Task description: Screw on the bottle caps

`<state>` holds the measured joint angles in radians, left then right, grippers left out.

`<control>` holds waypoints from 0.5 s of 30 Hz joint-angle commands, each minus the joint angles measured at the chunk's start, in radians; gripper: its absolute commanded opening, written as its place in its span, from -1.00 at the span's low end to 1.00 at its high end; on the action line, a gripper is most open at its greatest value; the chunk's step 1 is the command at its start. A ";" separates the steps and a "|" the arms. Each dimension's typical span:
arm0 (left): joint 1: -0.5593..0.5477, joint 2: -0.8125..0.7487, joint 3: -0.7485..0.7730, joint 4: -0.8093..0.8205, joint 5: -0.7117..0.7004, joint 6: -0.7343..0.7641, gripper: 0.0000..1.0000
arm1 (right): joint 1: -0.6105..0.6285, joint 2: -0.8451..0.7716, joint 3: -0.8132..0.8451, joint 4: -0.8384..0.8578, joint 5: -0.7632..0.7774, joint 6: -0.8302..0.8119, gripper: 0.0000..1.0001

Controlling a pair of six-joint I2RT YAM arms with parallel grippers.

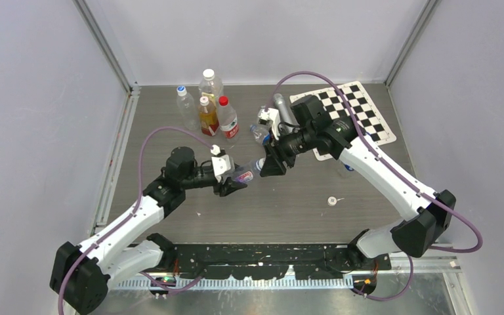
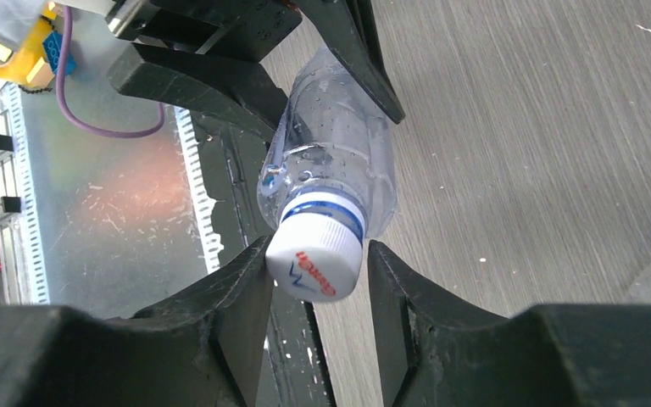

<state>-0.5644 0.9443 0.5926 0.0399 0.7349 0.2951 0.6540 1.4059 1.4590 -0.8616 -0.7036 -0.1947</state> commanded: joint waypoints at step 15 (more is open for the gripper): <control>-0.023 0.037 0.004 0.220 -0.012 0.023 -1.00 | -0.012 0.013 0.075 0.035 0.029 0.118 0.22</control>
<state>-0.5743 0.9752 0.6052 0.1326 0.7055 0.3046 0.6479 1.4204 1.4807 -0.8463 -0.6964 -0.0959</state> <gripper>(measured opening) 0.518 0.561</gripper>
